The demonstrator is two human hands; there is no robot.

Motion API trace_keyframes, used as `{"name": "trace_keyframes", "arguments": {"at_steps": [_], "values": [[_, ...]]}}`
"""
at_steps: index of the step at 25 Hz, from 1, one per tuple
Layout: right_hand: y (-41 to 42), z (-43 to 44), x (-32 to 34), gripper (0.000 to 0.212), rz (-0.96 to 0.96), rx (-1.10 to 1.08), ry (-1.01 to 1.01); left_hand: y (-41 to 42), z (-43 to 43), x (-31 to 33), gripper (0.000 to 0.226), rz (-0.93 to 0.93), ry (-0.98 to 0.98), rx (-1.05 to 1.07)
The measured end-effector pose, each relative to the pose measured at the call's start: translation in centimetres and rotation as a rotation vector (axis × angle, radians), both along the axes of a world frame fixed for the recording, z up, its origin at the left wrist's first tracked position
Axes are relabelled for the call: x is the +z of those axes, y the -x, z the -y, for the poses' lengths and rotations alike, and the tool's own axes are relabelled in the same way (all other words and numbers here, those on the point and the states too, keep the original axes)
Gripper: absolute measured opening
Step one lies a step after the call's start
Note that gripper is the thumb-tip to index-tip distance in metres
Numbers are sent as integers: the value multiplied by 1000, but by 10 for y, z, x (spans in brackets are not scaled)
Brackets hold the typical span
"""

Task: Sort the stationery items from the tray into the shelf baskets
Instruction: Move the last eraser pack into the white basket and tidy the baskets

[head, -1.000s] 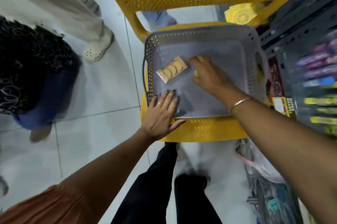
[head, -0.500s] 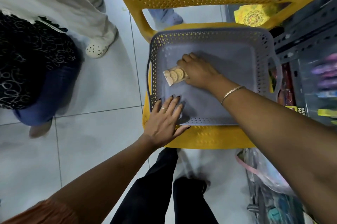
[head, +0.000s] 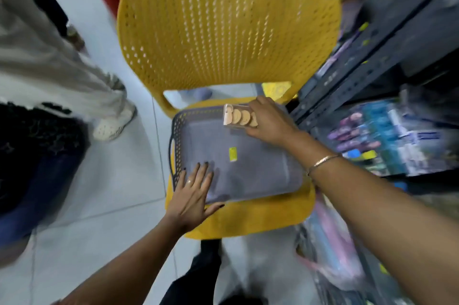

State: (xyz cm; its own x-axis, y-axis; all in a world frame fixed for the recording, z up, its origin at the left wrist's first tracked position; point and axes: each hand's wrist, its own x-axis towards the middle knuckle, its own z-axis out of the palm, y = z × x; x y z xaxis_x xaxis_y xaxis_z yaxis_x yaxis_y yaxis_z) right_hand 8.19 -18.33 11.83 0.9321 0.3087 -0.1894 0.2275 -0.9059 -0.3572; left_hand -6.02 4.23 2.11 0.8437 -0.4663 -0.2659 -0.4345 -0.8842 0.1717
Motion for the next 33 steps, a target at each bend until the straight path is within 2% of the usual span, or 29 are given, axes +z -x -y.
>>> {"name": "trace_keyframes", "arguments": {"at_steps": [6, 10, 16, 19, 21, 23, 27, 30, 33], "values": [[26, 58, 173, 48, 201, -139, 48, -54, 69, 110, 85, 286, 122, -215], [76, 106, 291, 48, 344, -323, 6, -80, 143, 206, 87, 441, 242, -318], [150, 186, 391, 43, 395, -530, 92, -98, 245, 296, 88, 607, 322, -568], [188, 220, 400, 43, 391, -690, 74, -121, 281, 314, 89, 581, 313, -632], [211, 236, 387, 46, 322, -774, 59, -138, 294, 312, 92, 557, 284, -668], [231, 245, 369, 62, 217, -845, 86, -154, 304, 307, 94, 548, 275, -712], [252, 242, 339, 60, 54, -880, 86, -175, 324, 295, 93, 544, 341, -883], [255, 236, 318, 80, 24, -932, 90, -180, 332, 285, 93, 518, 353, -942], [250, 242, 303, 70, -60, -981, 126, -183, 334, 280, 95, 478, 346, -947]]}}
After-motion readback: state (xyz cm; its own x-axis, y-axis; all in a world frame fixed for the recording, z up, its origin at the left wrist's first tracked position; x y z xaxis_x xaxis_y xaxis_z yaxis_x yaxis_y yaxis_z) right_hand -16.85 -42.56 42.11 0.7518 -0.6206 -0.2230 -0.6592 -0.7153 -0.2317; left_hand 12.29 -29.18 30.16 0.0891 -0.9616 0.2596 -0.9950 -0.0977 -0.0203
